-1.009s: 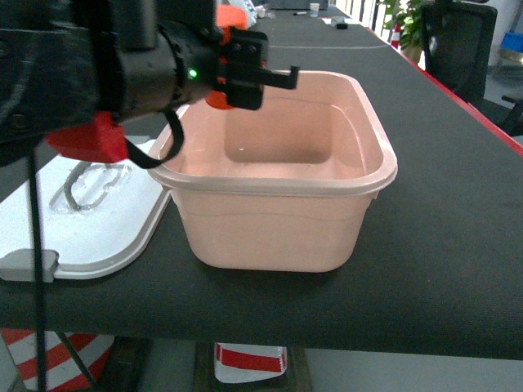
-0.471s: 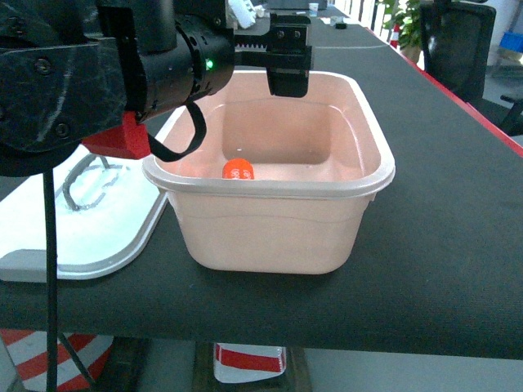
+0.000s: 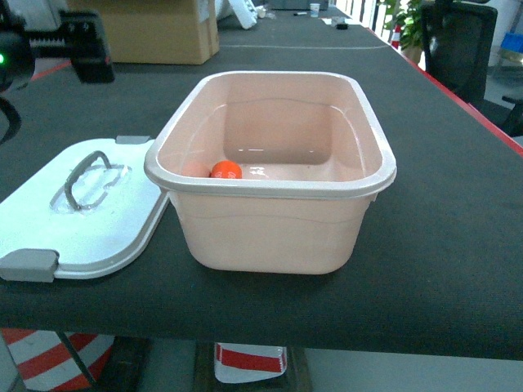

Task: Pick capacitor and pack into box

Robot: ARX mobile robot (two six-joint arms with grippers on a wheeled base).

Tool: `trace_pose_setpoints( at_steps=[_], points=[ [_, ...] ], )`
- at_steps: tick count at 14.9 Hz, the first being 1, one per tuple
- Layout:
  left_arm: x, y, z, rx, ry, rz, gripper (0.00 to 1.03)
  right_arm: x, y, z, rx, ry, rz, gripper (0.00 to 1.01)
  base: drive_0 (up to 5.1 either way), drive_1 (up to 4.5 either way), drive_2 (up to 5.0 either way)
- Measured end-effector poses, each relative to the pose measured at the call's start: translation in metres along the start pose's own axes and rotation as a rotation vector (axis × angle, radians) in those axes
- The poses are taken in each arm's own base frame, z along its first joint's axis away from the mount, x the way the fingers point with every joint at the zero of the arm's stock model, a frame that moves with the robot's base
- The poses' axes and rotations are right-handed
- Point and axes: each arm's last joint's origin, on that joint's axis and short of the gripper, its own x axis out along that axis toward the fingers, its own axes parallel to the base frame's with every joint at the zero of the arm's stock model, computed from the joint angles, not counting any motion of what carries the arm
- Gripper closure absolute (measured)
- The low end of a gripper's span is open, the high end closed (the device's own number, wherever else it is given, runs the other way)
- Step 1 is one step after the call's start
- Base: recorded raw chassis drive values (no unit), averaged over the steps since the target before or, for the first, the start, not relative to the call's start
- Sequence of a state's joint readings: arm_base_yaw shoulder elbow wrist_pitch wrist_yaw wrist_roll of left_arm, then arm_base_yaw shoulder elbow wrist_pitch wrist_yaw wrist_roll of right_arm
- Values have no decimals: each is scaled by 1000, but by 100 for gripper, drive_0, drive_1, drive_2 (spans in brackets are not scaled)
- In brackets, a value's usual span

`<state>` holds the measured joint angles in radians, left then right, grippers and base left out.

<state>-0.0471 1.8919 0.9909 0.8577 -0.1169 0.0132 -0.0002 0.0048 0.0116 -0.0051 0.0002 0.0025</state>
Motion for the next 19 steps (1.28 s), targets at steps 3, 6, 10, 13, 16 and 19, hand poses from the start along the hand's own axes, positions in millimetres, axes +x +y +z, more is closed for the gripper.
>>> trace_pose_setpoints(
  at_steps=[3, 6, 10, 13, 16, 19],
  points=[
    [36, 22, -58, 24, 182, 4, 5, 0, 0, 0, 0, 0, 0, 3, 0, 0, 0],
    [62, 30, -87, 27, 278, -13, 5, 0, 0, 0, 0, 0, 0, 3, 0, 0, 0],
    [71, 47, -105, 60, 405, -20, 23, 0, 0, 0, 0, 0, 0, 3, 0, 0, 0],
    [68, 51, -111, 89, 424, -37, 71, 0, 0, 0, 0, 0, 0, 3, 0, 0, 0],
    [61, 48, -114, 114, 421, -43, 101, 0, 0, 0, 0, 0, 0, 3, 0, 0, 0],
    [59, 56, -95, 111, 400, -18, 101, 0, 0, 0, 0, 0, 0, 3, 0, 0, 0]
  ],
)
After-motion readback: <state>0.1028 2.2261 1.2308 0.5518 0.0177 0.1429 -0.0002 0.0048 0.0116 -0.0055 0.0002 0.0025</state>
